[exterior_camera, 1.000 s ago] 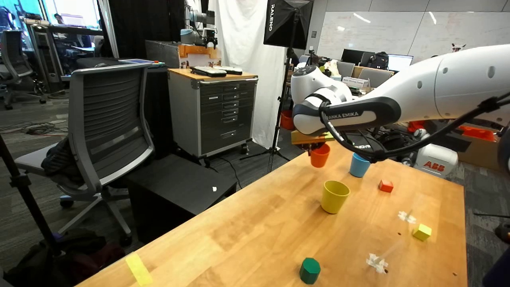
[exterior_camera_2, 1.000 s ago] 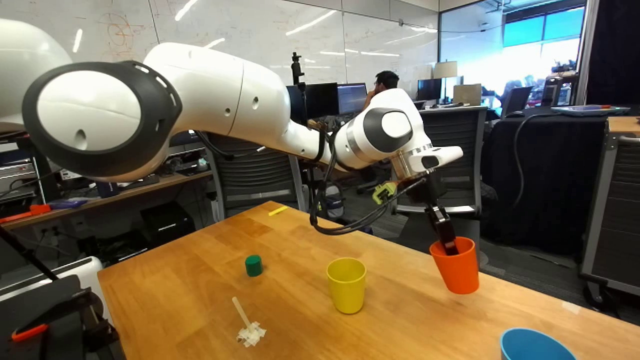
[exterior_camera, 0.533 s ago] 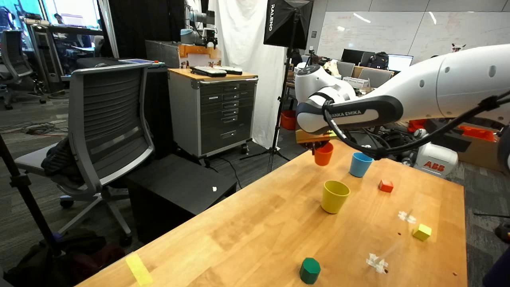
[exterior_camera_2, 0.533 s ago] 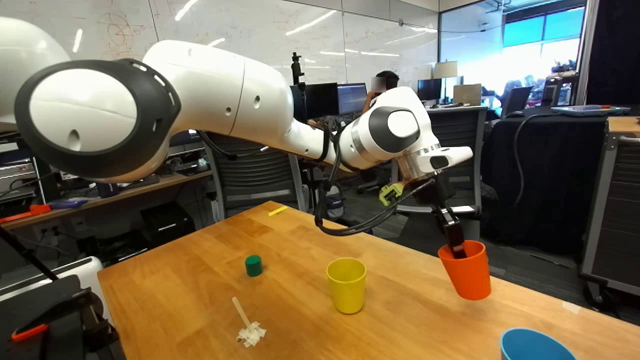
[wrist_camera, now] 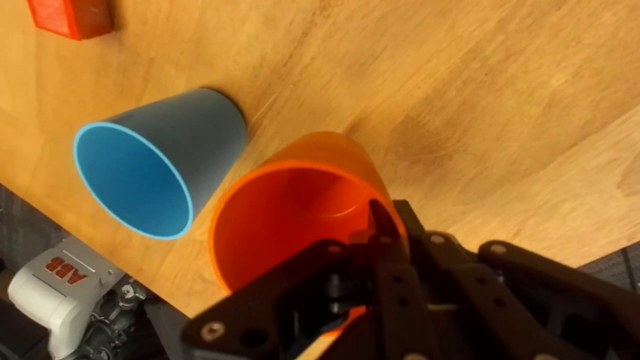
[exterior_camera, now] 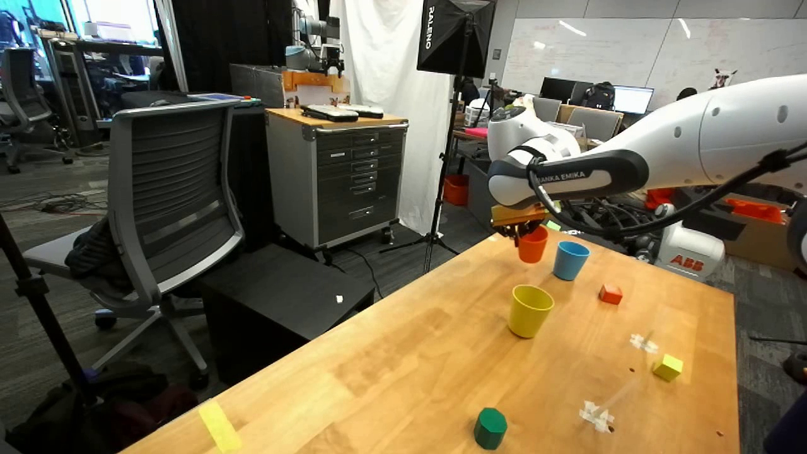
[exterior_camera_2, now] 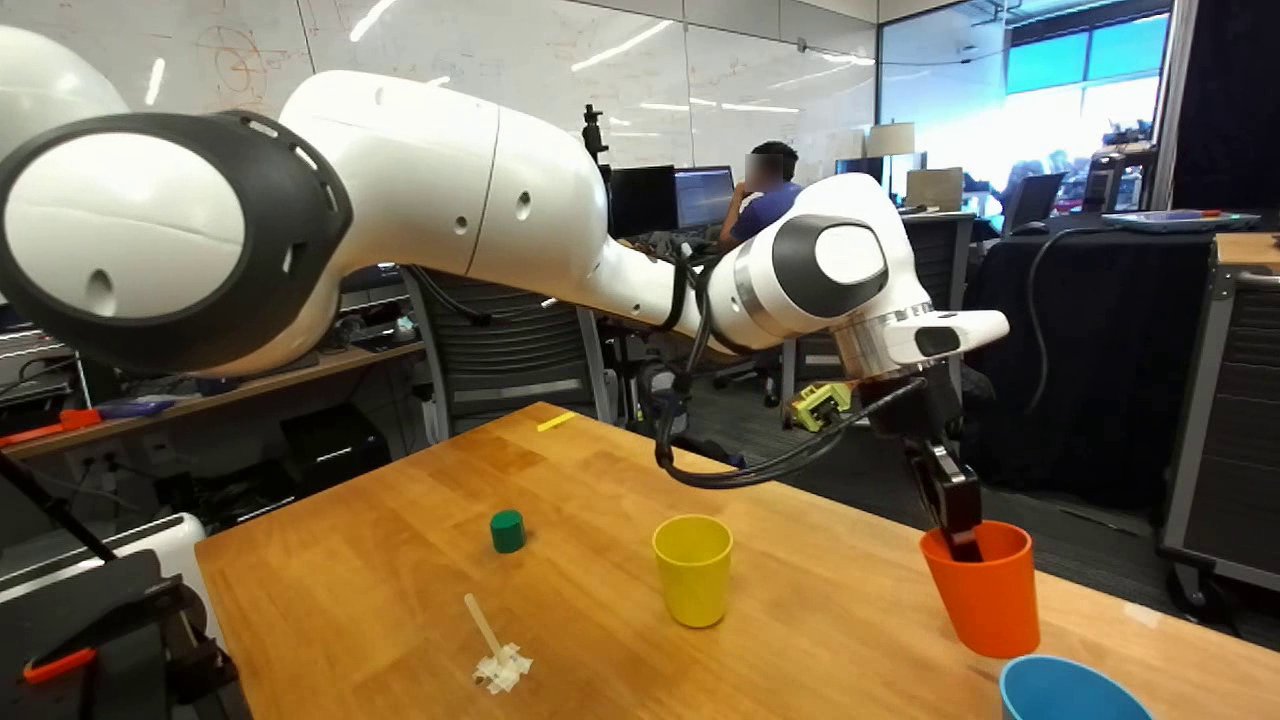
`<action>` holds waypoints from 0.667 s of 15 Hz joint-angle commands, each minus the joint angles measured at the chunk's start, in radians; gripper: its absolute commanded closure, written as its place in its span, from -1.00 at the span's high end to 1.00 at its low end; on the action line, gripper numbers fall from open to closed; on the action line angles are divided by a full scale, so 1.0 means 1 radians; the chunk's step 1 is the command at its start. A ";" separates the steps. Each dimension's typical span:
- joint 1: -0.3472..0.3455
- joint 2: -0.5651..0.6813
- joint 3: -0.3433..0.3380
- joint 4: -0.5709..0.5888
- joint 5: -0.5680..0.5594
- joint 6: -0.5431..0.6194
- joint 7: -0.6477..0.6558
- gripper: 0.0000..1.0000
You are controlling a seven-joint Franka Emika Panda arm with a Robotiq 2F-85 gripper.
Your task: Stack the orange cup on top of the blue cup then stack the yellow cup on top of the orange cup
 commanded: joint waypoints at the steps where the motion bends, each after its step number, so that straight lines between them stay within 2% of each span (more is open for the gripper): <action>1: -0.004 -0.029 0.005 0.000 0.011 0.007 -0.070 -0.98; 10: -0.004 -0.087 0.005 0.004 0.013 0.045 -0.130 -0.98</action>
